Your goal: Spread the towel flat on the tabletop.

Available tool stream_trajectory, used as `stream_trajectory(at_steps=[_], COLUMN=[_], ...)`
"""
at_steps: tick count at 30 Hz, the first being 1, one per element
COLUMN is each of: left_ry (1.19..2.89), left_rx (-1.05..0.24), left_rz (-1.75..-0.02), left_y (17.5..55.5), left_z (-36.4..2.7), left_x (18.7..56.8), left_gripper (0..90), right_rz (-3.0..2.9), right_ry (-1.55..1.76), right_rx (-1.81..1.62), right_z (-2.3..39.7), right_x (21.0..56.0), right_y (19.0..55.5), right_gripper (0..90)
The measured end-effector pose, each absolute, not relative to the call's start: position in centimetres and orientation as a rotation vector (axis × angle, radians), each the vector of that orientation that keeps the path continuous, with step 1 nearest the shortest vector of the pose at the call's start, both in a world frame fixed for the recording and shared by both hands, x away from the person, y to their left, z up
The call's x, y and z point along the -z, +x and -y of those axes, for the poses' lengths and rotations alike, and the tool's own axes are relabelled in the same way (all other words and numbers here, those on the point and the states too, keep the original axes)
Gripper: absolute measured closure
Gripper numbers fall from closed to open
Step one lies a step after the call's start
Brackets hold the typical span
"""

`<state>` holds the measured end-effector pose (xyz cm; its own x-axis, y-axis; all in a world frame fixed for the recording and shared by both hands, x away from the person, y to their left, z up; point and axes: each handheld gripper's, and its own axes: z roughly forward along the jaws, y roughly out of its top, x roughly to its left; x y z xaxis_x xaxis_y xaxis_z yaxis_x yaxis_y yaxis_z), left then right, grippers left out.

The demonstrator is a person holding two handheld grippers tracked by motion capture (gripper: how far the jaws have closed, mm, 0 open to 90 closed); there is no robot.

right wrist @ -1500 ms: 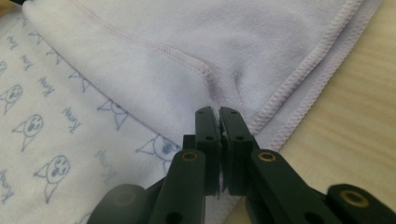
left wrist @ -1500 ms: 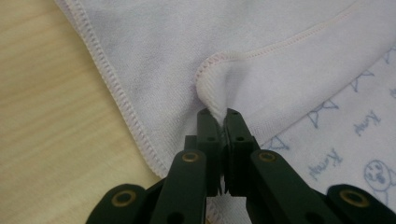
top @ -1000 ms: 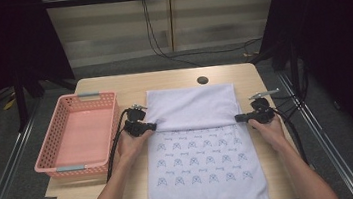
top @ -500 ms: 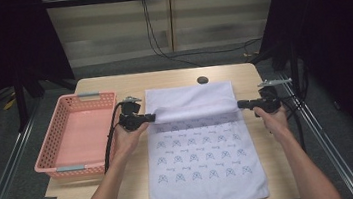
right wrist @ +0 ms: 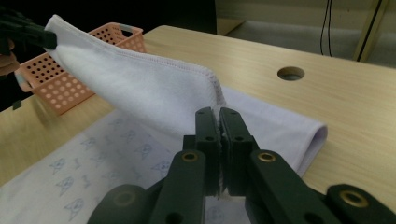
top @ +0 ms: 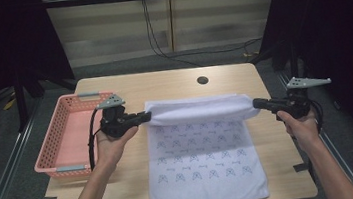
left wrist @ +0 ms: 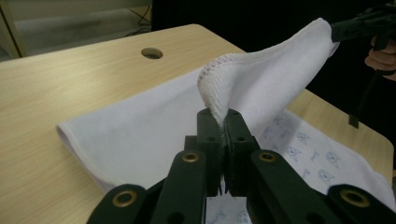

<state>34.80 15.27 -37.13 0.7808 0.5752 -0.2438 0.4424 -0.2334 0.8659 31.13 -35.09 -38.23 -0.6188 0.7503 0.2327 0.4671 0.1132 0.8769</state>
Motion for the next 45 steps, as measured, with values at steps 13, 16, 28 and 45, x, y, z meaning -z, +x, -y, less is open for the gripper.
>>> stream_trajectory(at_steps=[13, 16, 28, 45], left_ry=[1.928, 1.971, 2.138, 2.186], left_rx=[-0.078, -0.013, 0.148, 0.175], left_rz=[-0.695, -0.707, -0.747, -0.619], left_y=[27.9, 26.7, 24.7, 26.6], left_z=[-16.2, -16.0, -16.5, -14.9], left_x=[39.8, 42.8, 48.2, 48.3], left_gripper=[87.1, 87.0, 67.0, 83.1], right_rz=[-2.204, -2.271, -2.476, -2.678], right_ry=[1.121, 1.18, 1.27, 1.194], right_rx=[-1.51, -1.465, -1.291, -1.25], right_z=[34.8, 34.8, 34.8, 31.3], right_x=[38.9, 41.7, 47.0, 48.6], right_y=[23.4, 22.1, 19.1, 23.1], right_gripper=[87.6, 87.3, 78.0, 81.4])
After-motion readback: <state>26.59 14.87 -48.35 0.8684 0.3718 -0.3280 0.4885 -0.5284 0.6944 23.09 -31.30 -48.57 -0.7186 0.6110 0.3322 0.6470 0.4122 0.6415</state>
